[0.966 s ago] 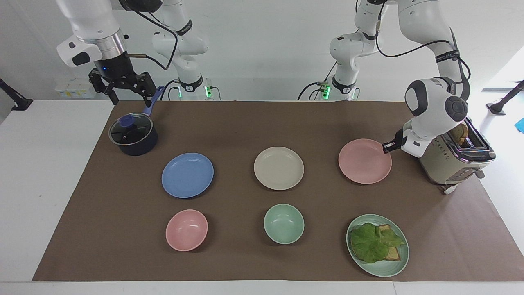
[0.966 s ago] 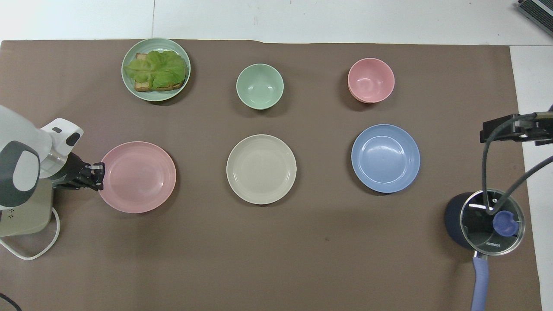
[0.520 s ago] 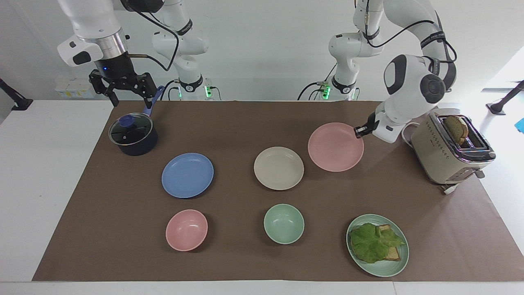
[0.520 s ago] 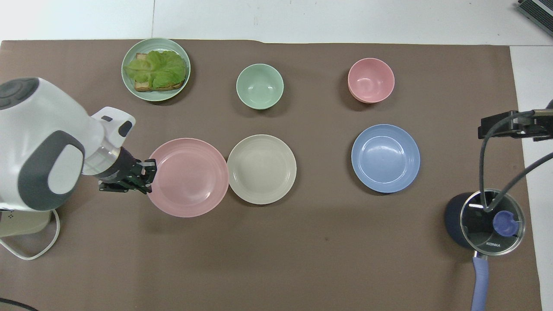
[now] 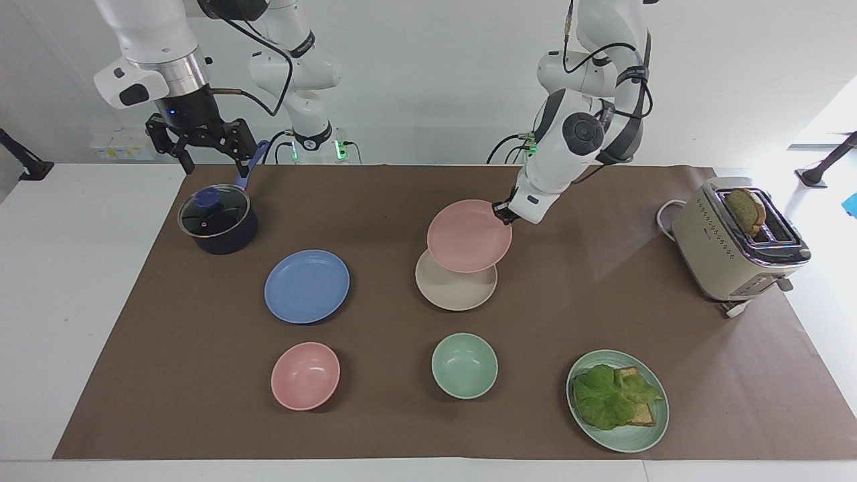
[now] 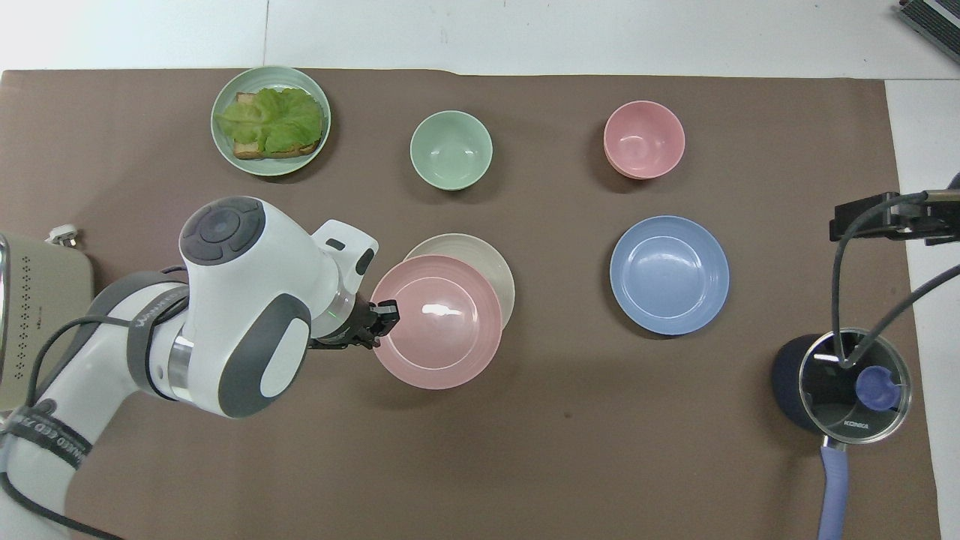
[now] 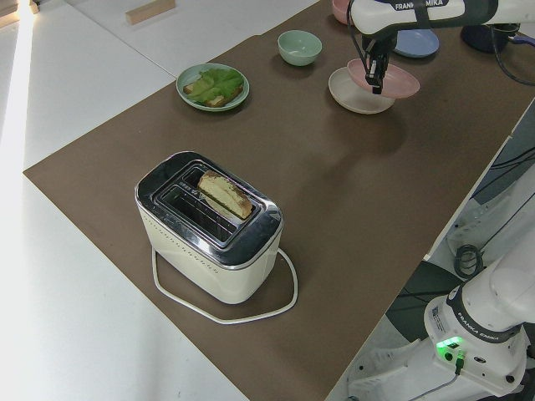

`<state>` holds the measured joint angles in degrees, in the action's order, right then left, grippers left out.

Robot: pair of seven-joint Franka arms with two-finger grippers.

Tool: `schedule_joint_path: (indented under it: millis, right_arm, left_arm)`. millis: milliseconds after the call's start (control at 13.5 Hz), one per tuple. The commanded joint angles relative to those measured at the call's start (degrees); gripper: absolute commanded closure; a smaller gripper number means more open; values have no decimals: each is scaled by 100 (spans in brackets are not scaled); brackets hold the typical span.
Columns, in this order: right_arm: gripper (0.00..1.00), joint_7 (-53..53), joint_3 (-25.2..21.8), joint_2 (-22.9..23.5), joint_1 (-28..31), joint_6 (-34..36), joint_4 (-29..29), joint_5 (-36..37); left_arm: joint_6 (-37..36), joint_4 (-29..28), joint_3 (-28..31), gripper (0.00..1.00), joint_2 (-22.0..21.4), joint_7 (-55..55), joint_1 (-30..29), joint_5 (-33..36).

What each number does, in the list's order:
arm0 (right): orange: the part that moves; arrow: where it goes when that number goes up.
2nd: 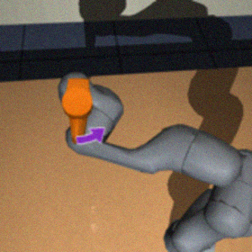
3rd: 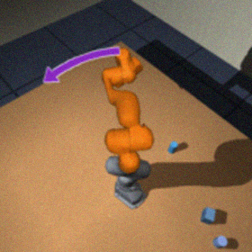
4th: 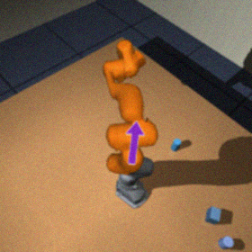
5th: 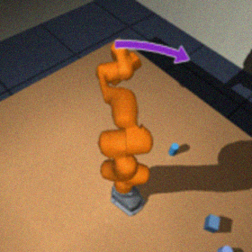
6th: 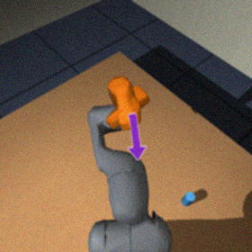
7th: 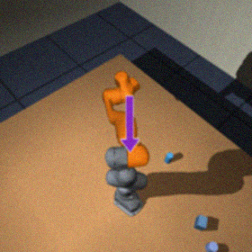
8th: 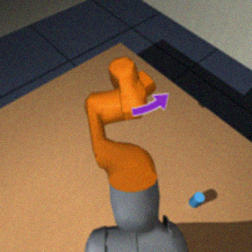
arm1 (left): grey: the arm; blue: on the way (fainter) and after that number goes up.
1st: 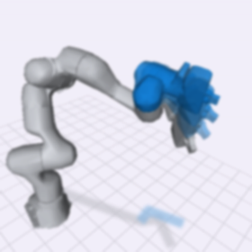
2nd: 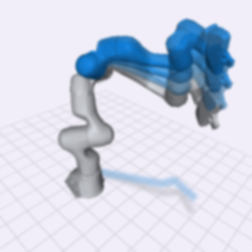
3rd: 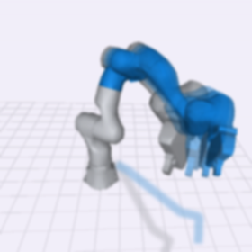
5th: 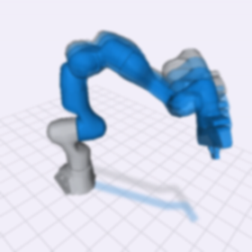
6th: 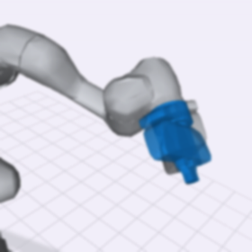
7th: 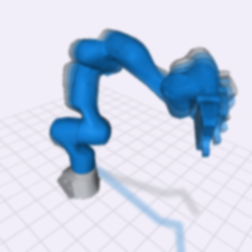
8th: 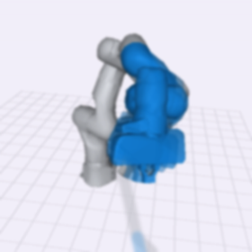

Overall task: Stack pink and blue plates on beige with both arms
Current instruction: 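Carry the pink plate with the left gripper onto the beige plate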

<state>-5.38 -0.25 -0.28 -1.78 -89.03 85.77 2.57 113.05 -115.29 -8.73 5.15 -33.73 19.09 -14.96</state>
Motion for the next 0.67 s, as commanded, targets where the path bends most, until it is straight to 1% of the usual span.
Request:
schedule_joint_path:
  millis: [0, 74, 149, 223, 446, 594]
  right_arm:
    - [0, -69, -1, -60, 29, -141, 124, -160]
    - [0, -77, -1, -60, 29, -150, 132, -160]
    - [0, -69, -1, -77, 29, -150, 176, -169]
    - [0, -60, -1, -94, 55, -185, 203, -169]
    - [0, 19, -19, -139, 125, -439, 457, -169]
    - [0, 28, -19, -130, 161, -484, 650, -169]
  left_arm:
    - [611, -81, 109, 100, 266, 33, 121, -130]
    - [709, -81, 117, 100, 293, 68, 165, -130]
    - [710, -55, 117, 39, 302, 69, 157, -130]
    - [710, -55, 117, 0, 302, 86, 165, -130]
    - [596, -29, 135, 0, 293, 95, 122, -121]
    - [473, 6, 196, 0, 276, 86, -1, -25]
